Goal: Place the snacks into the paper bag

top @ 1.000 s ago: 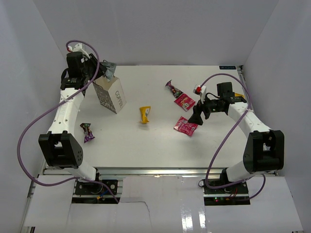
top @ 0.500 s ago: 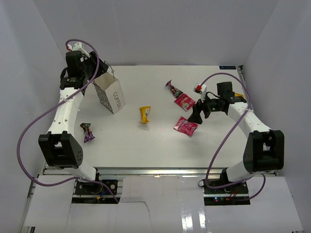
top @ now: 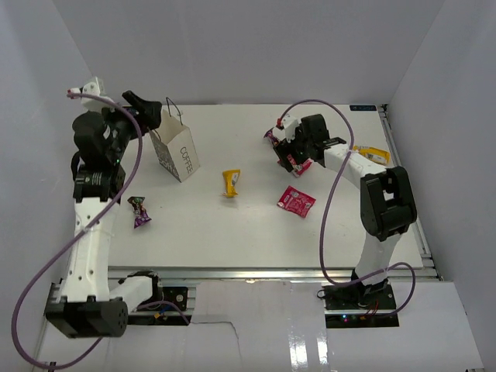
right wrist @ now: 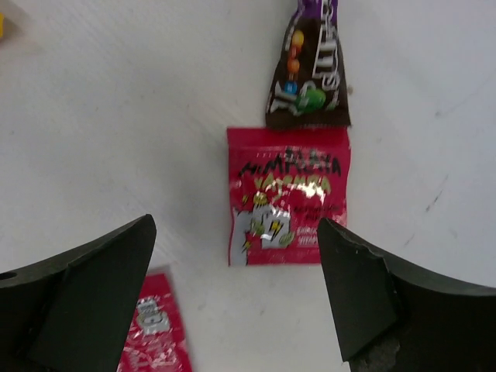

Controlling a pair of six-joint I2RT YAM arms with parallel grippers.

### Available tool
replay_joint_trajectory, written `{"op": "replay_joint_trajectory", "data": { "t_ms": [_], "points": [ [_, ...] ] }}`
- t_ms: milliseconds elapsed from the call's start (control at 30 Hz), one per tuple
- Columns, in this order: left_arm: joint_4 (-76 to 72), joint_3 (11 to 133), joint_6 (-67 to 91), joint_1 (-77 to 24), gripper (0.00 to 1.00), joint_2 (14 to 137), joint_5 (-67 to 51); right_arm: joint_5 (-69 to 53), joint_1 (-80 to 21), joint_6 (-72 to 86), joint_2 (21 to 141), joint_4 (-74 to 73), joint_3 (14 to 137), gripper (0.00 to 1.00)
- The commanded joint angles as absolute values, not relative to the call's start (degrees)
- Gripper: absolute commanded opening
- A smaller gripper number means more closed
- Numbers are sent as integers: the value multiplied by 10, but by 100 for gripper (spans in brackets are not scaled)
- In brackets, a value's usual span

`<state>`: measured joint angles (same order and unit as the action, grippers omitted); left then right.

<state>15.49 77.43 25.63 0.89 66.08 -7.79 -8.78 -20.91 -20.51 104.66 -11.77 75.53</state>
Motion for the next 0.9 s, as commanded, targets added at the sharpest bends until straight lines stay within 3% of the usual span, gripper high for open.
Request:
{"op": "replay_joint_trajectory", "data": {
  "t_ms": [0, 167, 267, 633, 833, 867],
  "points": [
    [151, 677, 262, 10, 93, 581, -53, -140, -203, -320, 1091, -47, 817, 90],
    [181, 586, 261, 10, 94, 453, -19, -138, -204, -266, 1208, -35, 958, 90],
    [208, 559, 260, 10, 96, 396, 14, -113, -206, -229, 1265, 21, 979, 92],
    [294, 525, 303, 10, 98, 324, 18, -10, -225, -212, 1382, 49, 1068, 100],
    [307, 526, 317, 10, 98, 321, 13, -47, -225, -207, 1394, 39, 1070, 79],
    [309, 526, 319, 11, 98, 322, 13, -62, -226, -207, 1395, 35, 1075, 70]
  ]
}}
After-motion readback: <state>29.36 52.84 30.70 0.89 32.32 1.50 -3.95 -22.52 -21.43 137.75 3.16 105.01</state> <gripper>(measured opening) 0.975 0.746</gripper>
